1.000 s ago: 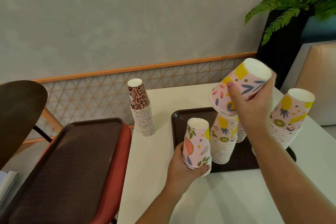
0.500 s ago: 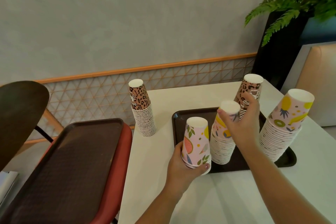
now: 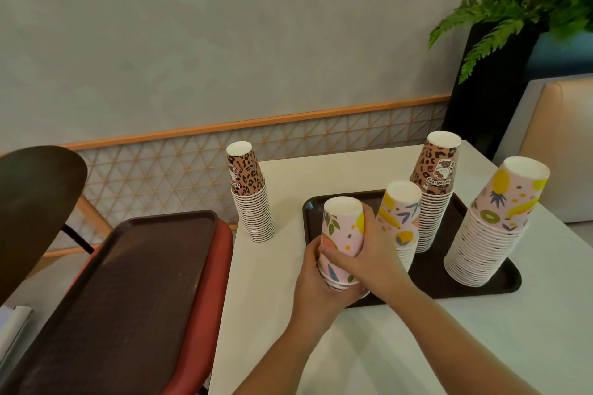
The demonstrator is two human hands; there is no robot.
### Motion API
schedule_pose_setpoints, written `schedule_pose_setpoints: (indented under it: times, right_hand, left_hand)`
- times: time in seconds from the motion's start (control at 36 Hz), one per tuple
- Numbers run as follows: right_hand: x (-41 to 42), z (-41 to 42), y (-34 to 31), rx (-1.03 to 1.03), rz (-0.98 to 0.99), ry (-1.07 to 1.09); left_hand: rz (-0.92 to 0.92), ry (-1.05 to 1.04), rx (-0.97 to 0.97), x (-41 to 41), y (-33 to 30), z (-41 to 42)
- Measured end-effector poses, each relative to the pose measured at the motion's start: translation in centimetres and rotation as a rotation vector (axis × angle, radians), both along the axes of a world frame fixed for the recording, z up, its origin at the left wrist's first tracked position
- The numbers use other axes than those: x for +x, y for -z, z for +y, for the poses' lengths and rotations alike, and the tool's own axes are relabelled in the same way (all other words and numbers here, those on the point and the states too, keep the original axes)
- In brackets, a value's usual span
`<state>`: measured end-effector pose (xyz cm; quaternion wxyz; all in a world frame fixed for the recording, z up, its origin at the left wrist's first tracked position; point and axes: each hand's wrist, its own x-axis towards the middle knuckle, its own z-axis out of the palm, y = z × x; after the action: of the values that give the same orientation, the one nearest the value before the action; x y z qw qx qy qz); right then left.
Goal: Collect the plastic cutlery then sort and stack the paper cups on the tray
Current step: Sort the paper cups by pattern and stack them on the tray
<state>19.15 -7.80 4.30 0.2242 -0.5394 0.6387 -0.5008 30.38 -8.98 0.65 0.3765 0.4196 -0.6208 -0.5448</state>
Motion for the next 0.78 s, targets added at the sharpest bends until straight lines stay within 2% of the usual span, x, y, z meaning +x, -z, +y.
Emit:
schedule_pose_setpoints:
  times: [0.19,0.44,0.64,0.78]
  right_hand:
    - [-0.2,-0.3,-0.5,-0.054,0.023,0.084]
    - [-1.9,-0.7,-3.6,-0.140,-0.066,0.105]
    - [-4.5,-0.6,-7.4,-0.412,-0.044,0.272]
    - [-6.7,-1.0,-7.6,-0.405,0.016,0.316]
  left_hand:
    - [-0.035,0.020,0.013,-0.2,0.0,-0.1]
    - [-0.047,0.069,0.054,0.3,0.7,0.6]
    - [-0.070,-0.015,0.094,0.1,0.9,0.6]
    - [-0.045,-0.083,0.077,-0.4,0.5,0.6]
